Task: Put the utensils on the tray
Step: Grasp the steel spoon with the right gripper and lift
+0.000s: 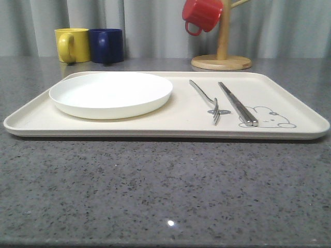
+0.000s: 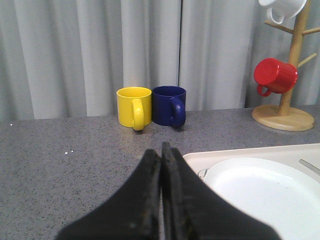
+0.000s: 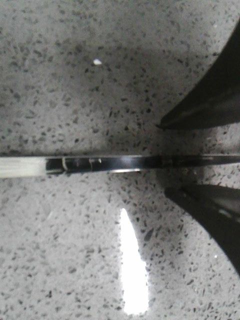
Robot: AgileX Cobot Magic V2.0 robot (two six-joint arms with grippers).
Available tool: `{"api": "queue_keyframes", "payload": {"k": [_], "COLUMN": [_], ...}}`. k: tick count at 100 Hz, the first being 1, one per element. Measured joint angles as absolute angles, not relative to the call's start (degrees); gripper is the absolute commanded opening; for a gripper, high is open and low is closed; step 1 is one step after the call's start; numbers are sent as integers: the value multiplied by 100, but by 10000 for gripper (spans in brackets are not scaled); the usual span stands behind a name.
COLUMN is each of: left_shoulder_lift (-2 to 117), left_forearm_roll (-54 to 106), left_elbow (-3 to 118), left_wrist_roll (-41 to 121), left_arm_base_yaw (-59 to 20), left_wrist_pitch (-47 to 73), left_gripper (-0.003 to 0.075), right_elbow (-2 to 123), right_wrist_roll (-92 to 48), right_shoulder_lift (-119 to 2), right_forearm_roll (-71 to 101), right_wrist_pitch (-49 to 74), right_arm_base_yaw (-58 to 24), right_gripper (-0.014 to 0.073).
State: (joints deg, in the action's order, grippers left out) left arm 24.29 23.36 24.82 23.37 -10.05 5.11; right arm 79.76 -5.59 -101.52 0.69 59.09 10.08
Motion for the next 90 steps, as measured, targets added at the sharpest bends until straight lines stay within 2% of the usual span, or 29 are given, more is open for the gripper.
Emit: {"api": "queue_keyframes", "payload": {"k": [27, 64, 90], "left_shoulder_lift": [2429, 2429, 2429], "left_forearm_roll": [2336, 2336, 2336], "left_elbow": [2482, 2482, 2482], "left_wrist_roll": [2337, 2337, 2337], "left_arm_base_yaw": [-1005, -1005, -1005], "left_wrist_pitch": [511, 511, 511], "left_gripper": [-18, -18, -18], "right_elbow": [7976, 7976, 7976], "right_wrist_roll": [-559, -508, 372], "right_shoulder_lift": [-10152, -9755, -9196], "right_forearm_roll": [95, 796, 941], "right_wrist_pitch": [5909, 6137, 6226], "right_arm_base_yaw": [1008, 920, -29], "right_gripper": [-81, -74, -67]}}
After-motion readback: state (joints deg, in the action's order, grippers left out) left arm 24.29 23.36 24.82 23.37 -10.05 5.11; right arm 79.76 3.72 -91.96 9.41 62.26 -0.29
